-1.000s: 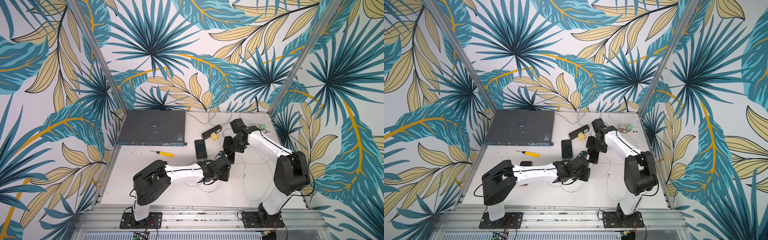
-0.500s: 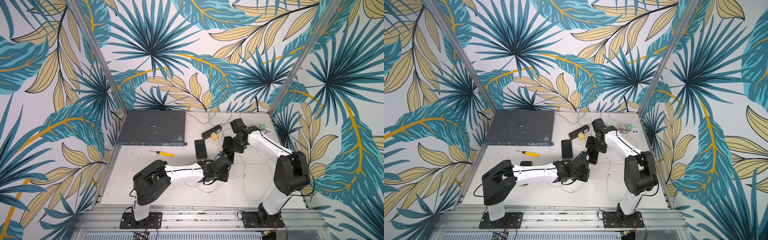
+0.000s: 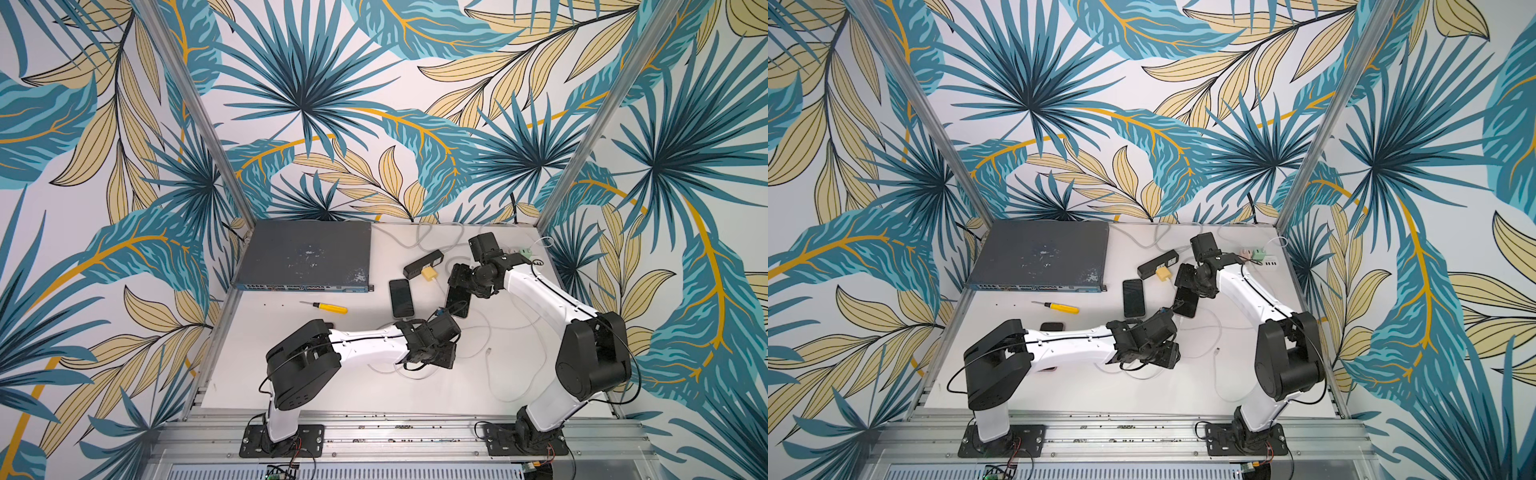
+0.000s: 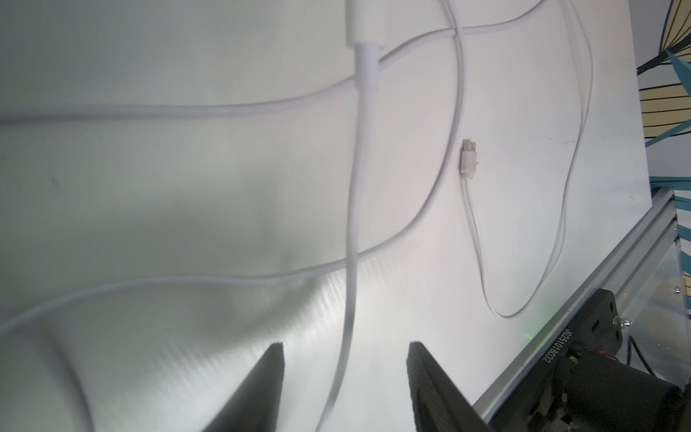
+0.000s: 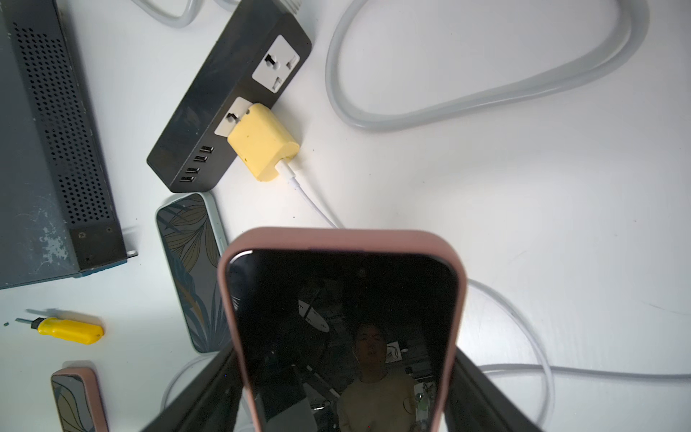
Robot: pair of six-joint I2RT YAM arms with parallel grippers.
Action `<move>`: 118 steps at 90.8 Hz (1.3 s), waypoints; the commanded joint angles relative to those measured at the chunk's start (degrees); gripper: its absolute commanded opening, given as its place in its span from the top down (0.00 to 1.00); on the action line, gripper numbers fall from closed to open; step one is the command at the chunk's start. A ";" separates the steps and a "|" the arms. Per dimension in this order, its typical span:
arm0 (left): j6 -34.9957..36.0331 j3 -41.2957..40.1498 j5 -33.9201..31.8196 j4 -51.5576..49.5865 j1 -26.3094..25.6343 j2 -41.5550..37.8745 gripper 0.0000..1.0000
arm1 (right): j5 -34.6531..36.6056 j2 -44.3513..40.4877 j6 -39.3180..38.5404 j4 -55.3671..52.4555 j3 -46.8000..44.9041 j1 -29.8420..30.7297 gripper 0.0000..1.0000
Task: Unplug the charging cable from the phone
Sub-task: Remove the charging cable from the phone.
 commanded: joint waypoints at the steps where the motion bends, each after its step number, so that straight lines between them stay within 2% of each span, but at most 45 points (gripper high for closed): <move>1: 0.43 -1.77 -2.58 1.35 1.69 -4.53 0.40 | -0.63 -2.70 0.44 1.08 -0.64 0.21 0.29; 15: 1.49 -2.39 -2.50 5.70 3.16 -5.62 0.40 | -1.45 -3.36 0.90 1.22 -0.77 0.34 0.29; 32: 1.35 -2.16 1.39 11.68 5.02 -4.25 0.40 | -1.45 -3.94 1.13 1.19 -0.83 0.64 0.29; 62: 2.62 4.36 1.64 7.68 5.41 0.45 0.41 | -1.71 -4.07 1.39 1.43 -0.63 1.01 0.29; 92: 2.28 5.07 1.29 8.33 6.07 1.80 0.53 | -1.77 -4.27 1.61 1.43 -0.57 1.33 0.29; 118: 2.12 5.88 1.68 8.47 6.08 3.30 0.79 | -1.58 -4.26 1.83 1.41 -0.23 1.42 0.29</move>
